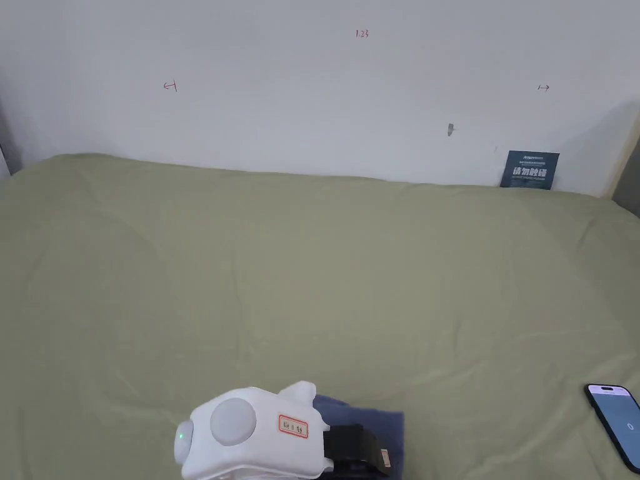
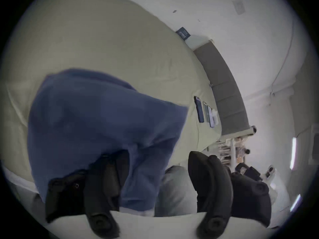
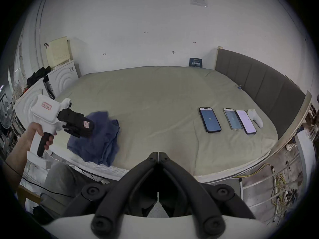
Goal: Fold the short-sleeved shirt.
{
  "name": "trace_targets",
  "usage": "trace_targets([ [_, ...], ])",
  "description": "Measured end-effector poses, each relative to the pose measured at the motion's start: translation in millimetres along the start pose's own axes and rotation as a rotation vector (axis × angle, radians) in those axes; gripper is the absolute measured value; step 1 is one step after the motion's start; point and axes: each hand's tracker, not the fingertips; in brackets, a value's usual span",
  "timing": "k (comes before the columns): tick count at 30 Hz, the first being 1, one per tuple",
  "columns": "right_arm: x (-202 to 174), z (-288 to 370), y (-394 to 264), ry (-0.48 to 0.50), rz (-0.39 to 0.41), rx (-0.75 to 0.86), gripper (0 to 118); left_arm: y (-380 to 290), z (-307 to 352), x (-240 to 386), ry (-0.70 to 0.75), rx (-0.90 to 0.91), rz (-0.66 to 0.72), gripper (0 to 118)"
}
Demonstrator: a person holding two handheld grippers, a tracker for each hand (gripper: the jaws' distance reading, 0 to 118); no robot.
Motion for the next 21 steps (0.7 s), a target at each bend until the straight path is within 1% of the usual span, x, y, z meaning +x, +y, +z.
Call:
trace_targets([
  [3,-1.8,-0.9,-1.7,0.009,0.007,-0.013,0,-0.5,11.0,-7.6,-0.086,0.107,-0.021,78],
  [5,-5.5,-2.8,-2.2,0.016,0.031,-0.028,0,-2.7,13.0,-17.3,-0.116,0.176,-0.02,77],
  [6,-6.9,-3.4,-2.7,0.015,0.039,-0.03,0,-5.5,11.2,-24.7,-0.147,0.191,-0.015,74],
  [7,-7.9,-3.4,-3.0,0.015,0.042,-0.028,0,-9.8,5.1,-35.2,-0.195,0.179,0.003,69],
  [8,-7.9,-3.0,-2.9,0.017,0.04,-0.026,0,-15.5,-2.0,-44.5,-0.247,0.152,0.031,57],
  [9,-8.1,-2.8,-2.7,0.021,0.035,-0.023,0,-21.5,-10.4,-48.0,-0.274,0.135,0.055,24],
  [10,-8.1,-2.9,-2.8,0.025,0.028,-0.022,0,-29.7,-20.8,-51.7,-0.266,0.14,0.063,8],
  [12,-9.2,-3.1,-2.1,0.027,0.026,-0.021,0,-43.3,-45.3,-57.4,-0.261,0.122,0.061,8],
  [13,-10.4,-3.1,-1.3,0.027,0.033,-0.023,0,-50.7,-61.5,-59.2,-0.289,0.098,0.081,8],
  [14,-12.1,-2.9,-0.1,0.025,0.04,-0.025,0,-56.9,-75.5,-60.5,-0.287,0.085,0.122,6],
  [15,-13.2,-2.5,1.2,0.025,0.044,-0.026,0,-61.7,-85.4,-61.0,-0.291,0.084,0.145,1],
  [16,-14.2,-2.0,2.6,0.026,0.047,-0.027,0,-67.0,-92.5,-60.9,-0.32,0.108,0.161,1],
  [17,-15.5,-1.5,4.2,0.03,0.049,-0.024,0,-71.1,-96.1,-58.1,-0.365,0.142,0.167,1],
  [20,-21.6,-5.0,8.7,0.049,0.063,-0.012,0,-64.3,-91.8,-41.4,-0.332,0.121,0.149,1],
  [21,-24.2,-8.4,10.3,0.061,0.07,-0.012,0,-61.4,-86.0,-36.0,-0.342,0.104,0.124,1],
])
